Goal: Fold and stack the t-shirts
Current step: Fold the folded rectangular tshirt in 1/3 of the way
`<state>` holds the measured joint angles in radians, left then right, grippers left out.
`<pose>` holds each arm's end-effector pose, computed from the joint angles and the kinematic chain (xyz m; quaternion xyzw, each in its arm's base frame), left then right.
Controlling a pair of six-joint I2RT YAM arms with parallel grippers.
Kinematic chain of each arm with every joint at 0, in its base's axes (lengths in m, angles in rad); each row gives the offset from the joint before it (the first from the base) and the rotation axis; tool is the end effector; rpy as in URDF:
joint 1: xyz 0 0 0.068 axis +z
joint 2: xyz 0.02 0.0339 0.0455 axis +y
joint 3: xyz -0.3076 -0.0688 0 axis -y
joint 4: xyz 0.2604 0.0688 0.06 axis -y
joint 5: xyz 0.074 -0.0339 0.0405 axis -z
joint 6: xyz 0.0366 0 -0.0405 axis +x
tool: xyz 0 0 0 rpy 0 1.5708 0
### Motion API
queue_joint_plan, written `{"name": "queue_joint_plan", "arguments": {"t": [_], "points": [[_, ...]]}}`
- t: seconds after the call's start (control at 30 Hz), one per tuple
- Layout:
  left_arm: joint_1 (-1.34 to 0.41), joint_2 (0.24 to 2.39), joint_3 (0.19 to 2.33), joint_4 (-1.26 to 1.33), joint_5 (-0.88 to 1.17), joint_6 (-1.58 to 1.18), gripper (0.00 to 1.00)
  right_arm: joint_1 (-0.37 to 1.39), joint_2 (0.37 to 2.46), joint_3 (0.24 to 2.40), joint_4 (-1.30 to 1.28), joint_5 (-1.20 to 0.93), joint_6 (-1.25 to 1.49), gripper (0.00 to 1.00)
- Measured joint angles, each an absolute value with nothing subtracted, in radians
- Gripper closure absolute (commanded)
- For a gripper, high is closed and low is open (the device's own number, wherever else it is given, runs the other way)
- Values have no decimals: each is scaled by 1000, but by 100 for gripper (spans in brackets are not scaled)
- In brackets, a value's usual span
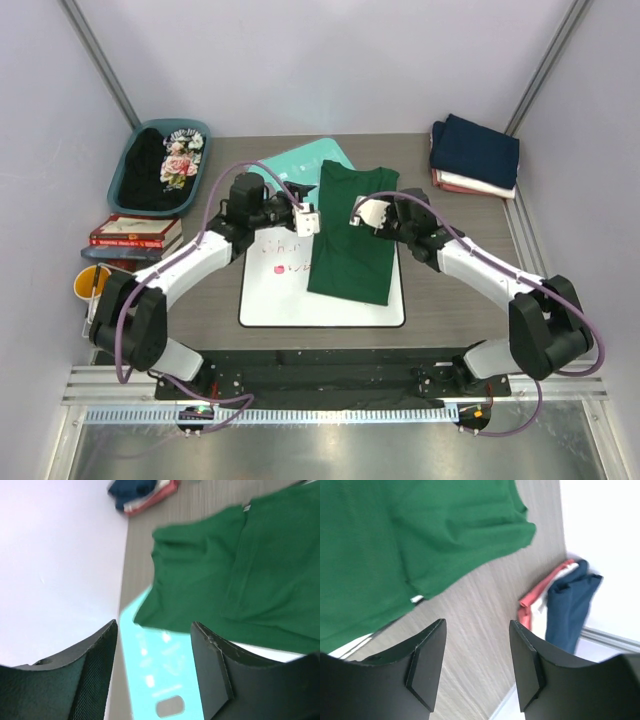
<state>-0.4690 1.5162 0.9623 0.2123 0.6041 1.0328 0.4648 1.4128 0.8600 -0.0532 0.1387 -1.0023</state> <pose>0.3067 -0.1787 0.2998 0.6576 0.4532 -0.0803 0.5964 0.2842 0.1368 0.2688 -0.5678 0.6780 -0.1821 0.4299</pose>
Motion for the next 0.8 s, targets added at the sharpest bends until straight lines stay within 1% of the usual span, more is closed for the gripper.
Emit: {"name": "queue_joint_plan", "arguments": {"t": [0.07, 0.1, 0.13, 0.17, 0.27, 0.33, 0.4, 0.5, 0.63, 0.7, 0.77, 0.8], "points": [[-468, 1474, 983, 155, 654, 1062, 43, 468, 1399, 871, -90, 109, -976, 43], [-466, 1472, 1015, 87, 690, 1085, 57, 469, 1402, 888, -120, 91, -951, 43], [-465, 1497, 1065, 2, 727, 1107, 63, 469, 1411, 908, -150, 68, -929, 43], [-463, 1538, 1131, -87, 765, 1129, 62, 469, 1421, 928, -178, 42, -905, 43], [-457, 1746, 1427, -430, 842, 1206, 59, 467, 1441, 971, -247, -28, -836, 43], [-453, 1913, 1653, -639, 886, 1238, 59, 466, 1451, 992, -297, -67, -797, 43], [-446, 2035, 1773, -781, 911, 1248, 60, 460, 1465, 1009, -337, -95, -767, 44], [-430, 2137, 1812, -951, 928, 1261, 61, 441, 1483, 1026, -382, -127, -744, 48], [-411, 2182, 1812, -1114, 925, 1299, 61, 393, 1489, 1054, -457, -200, -754, 47], [-407, 2168, 1800, -1164, 925, 1333, 53, 378, 1479, 1052, -481, -224, -779, 46], [-405, 2109, 1723, -1158, 915, 1356, 48, 383, 1453, 1025, -495, -235, -814, 43], [-405, 2057, 1655, -1133, 910, 1363, 45, 392, 1432, 1001, -497, -240, -834, 39]]}}
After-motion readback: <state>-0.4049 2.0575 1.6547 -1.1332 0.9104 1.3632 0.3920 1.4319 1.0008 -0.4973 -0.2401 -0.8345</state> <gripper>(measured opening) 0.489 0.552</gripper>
